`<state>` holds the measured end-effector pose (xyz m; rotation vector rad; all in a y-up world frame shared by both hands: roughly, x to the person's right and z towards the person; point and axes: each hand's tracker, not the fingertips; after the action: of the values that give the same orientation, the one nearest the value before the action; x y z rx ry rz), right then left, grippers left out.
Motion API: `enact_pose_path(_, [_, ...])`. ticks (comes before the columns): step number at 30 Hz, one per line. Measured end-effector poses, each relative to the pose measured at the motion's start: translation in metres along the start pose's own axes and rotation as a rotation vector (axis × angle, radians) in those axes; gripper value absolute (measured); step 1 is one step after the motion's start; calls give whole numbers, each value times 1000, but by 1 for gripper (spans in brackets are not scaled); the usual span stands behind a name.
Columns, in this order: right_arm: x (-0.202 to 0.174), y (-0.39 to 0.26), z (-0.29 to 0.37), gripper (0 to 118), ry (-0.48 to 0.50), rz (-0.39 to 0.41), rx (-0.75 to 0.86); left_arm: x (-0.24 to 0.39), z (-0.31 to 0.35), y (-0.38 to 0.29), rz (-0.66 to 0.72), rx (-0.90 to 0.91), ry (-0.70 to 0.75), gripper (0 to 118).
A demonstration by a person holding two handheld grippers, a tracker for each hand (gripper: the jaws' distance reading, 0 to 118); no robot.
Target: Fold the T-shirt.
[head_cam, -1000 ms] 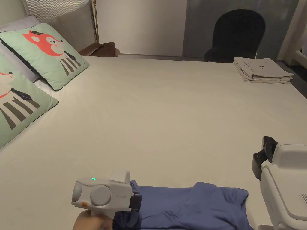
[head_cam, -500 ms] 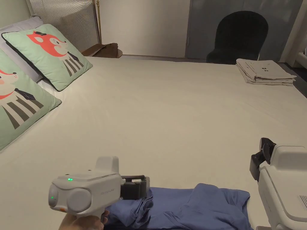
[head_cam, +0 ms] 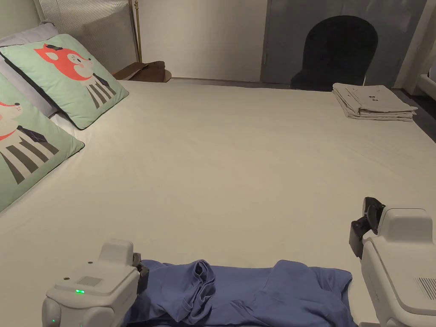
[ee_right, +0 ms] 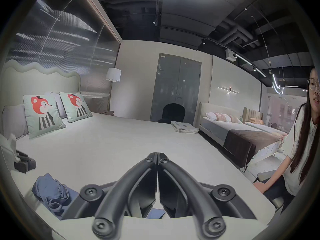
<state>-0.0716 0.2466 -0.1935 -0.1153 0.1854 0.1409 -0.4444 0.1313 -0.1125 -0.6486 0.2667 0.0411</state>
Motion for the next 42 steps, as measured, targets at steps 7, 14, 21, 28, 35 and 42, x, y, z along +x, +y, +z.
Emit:
enact_pose_path(7, [10, -3, 0, 0, -12, -2, -11, 51, -18, -19, -62, -73, -98, 0])
enact_pose_path(14, [27, -5, 2, 0, -50, 1, -18, 101, -33, -21, -86, -125, -206, 0])
enact_pose_path(21, [37, -6, 6, 0, -78, 4, -25, 147, -36, -26, -138, -142, -279, 0])
enact_pose_path(28, [39, -4, 5, 0, -86, 3, -20, 107, -8, 9, 31, -67, -423, 0])
enact_pose_path(35, [23, 0, 2, 0, -51, 4, -10, 18, 11, 45, 251, -73, -557, 0])
enact_pose_path(42, [10, -1, -2, 0, -20, 8, -16, -74, -11, 27, 568, -175, -624, 1])
